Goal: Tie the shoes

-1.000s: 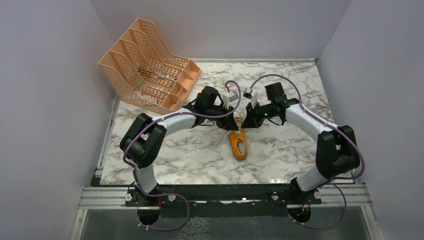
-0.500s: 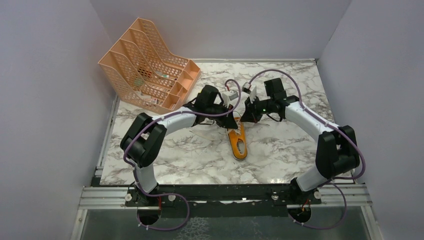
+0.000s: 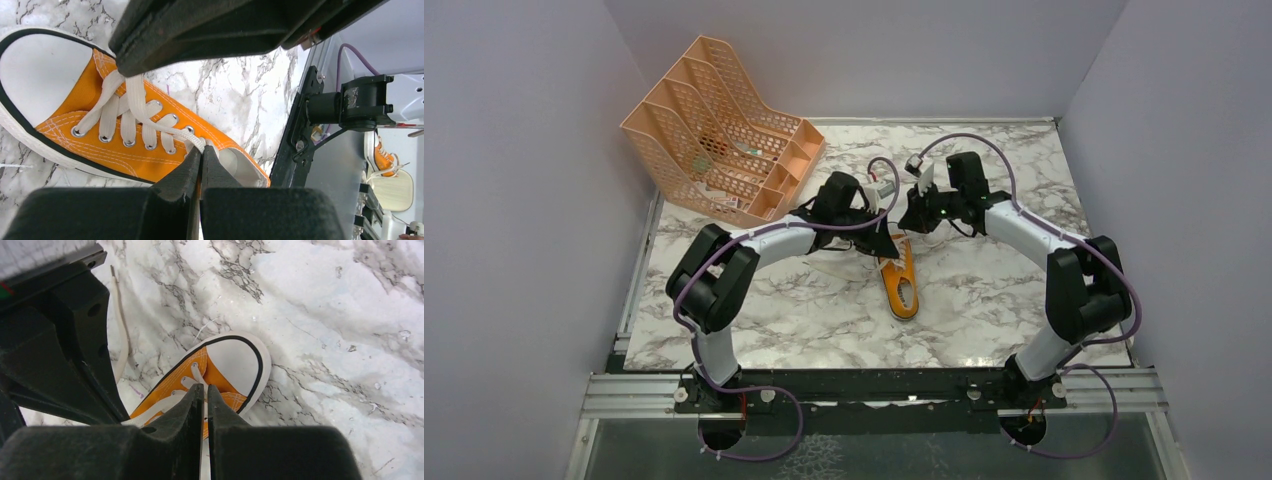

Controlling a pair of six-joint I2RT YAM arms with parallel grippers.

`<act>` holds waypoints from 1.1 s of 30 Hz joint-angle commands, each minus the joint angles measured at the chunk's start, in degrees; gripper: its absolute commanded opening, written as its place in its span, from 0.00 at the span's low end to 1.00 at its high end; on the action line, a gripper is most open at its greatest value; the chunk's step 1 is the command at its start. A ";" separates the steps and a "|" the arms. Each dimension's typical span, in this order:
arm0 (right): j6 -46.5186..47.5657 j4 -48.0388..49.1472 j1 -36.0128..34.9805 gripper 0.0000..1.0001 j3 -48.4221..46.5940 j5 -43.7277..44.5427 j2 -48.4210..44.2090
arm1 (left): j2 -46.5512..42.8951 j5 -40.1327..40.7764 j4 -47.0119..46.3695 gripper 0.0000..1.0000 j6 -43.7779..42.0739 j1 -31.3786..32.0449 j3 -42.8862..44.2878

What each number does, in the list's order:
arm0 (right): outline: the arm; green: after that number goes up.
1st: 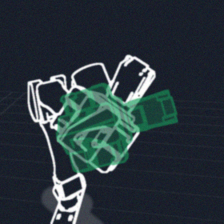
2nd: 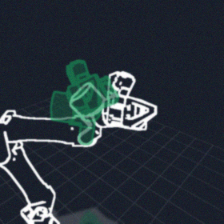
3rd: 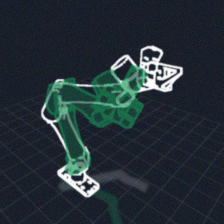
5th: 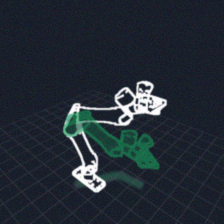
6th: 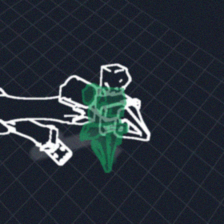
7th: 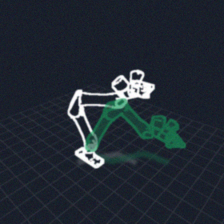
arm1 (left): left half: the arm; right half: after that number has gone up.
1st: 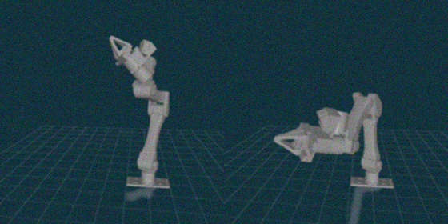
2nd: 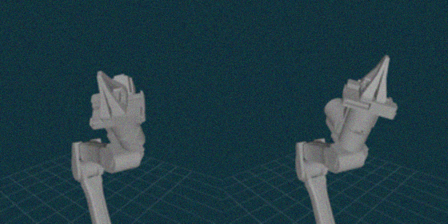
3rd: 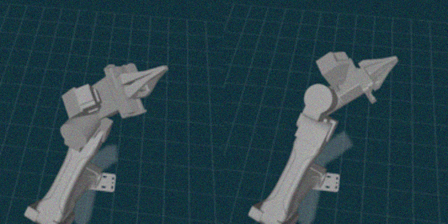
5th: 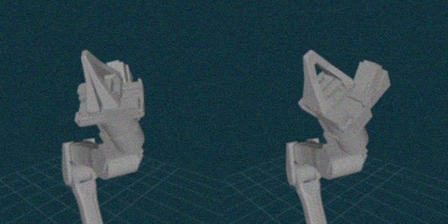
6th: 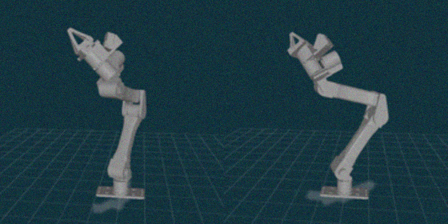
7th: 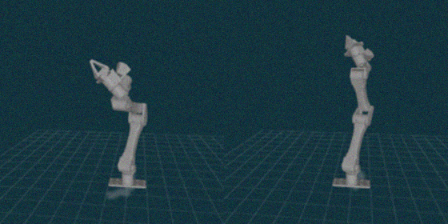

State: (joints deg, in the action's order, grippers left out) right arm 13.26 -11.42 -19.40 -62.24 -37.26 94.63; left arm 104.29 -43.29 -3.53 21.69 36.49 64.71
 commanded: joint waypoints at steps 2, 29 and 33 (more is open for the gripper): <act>-2.96 -0.41 0.24 0.15 -2.42 5.62 -0.52 | -0.39 -0.51 -0.90 0.00 0.81 -0.19 -0.98; -11.22 -8.96 2.33 0.56 7.55 7.19 -16.54 | -0.58 7.33 9.88 0.00 15.56 -0.72 3.67; -11.49 -8.73 -7.70 1.00 9.06 9.47 -20.95 | 0.19 5.75 9.13 0.00 11.76 -0.72 5.26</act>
State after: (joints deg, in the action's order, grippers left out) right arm 2.52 -19.88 -18.94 -54.52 -25.76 78.70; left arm 104.27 -38.04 4.23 35.48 35.99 66.87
